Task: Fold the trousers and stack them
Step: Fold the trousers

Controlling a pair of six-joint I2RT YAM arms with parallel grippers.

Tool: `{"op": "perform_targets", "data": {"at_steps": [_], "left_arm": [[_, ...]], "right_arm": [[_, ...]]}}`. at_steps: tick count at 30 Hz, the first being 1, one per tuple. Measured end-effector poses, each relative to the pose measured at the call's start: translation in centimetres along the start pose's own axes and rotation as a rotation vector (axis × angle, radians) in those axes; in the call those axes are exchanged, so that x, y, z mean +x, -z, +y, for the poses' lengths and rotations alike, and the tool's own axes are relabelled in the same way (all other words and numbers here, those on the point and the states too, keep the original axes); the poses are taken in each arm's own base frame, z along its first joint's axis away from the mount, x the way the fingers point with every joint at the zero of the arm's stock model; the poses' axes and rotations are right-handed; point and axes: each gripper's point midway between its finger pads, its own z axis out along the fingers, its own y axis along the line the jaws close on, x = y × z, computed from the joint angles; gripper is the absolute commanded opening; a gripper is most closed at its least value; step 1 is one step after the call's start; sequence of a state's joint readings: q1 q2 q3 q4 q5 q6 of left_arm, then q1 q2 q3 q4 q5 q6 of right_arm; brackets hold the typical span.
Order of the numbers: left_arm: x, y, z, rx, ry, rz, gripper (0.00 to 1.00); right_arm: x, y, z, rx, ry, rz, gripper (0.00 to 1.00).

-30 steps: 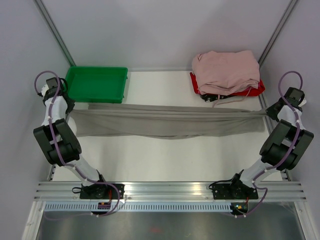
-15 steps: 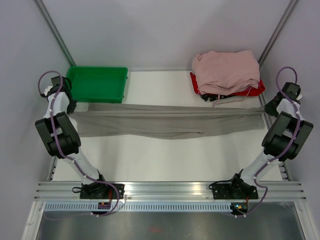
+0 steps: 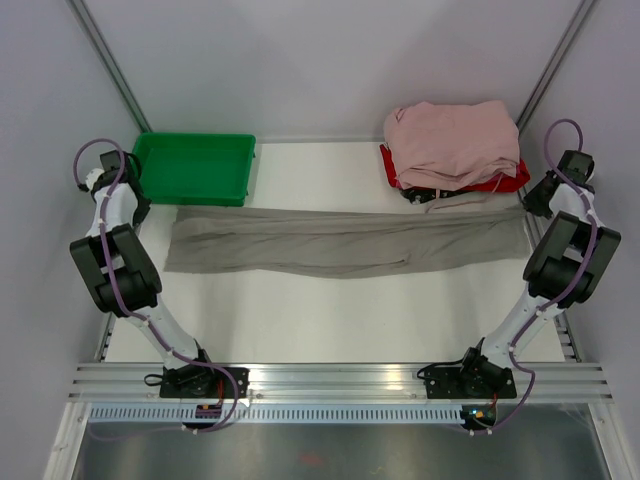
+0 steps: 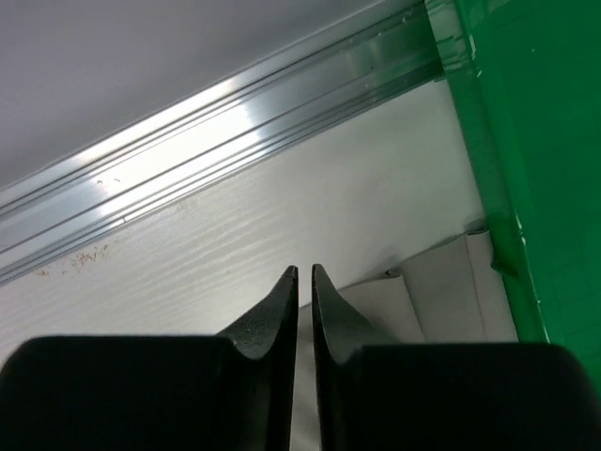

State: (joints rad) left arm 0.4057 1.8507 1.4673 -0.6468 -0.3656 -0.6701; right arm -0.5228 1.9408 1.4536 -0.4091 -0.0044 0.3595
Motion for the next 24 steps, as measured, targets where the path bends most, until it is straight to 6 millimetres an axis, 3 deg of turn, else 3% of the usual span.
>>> {"op": "perform_targets", "data": {"at_steps": [2,3,5,6,9,13,18,21,24], "left_arm": [[-0.8,0.0,-0.3,0.015,-0.001,-0.022,0.32],[-1.2,0.1,-0.5,0.021,0.002,-0.031,0.42],[-1.9,0.2,-0.7,0.03,0.005,-0.048,0.55],[-2.2,0.3,-0.8,0.034,0.006,-0.054,0.56],[-2.4,0.3,-0.8,0.036,0.008,-0.058,0.58],[-2.5,1.0,-0.8,0.05,-0.001,-0.064,0.58],[-1.7,4.2,-0.8,0.095,-0.038,-0.08,0.58],[0.5,6.0,-1.0,0.127,-0.077,-0.059,0.58],[4.2,6.7,-0.8,0.138,-0.131,-0.006,0.57]], "right_arm": [[-0.9,-0.6,1.0,-0.018,0.019,-0.02,0.19],[-1.4,-1.0,1.5,-0.028,0.028,-0.027,0.38],[-2.2,-1.6,2.3,-0.047,0.037,-0.041,0.58],[-2.6,-1.7,2.6,-0.054,0.047,-0.046,0.71],[-3.0,-1.9,3.0,-0.069,0.071,-0.052,0.91],[-2.9,-1.6,3.9,-0.119,0.107,-0.038,0.98],[-3.0,-0.9,4.6,-0.156,0.132,-0.021,0.98],[-2.5,0.0,4.9,-0.159,0.136,-0.005,0.98],[-1.3,1.7,5.0,-0.164,0.143,0.0,0.98]]}}
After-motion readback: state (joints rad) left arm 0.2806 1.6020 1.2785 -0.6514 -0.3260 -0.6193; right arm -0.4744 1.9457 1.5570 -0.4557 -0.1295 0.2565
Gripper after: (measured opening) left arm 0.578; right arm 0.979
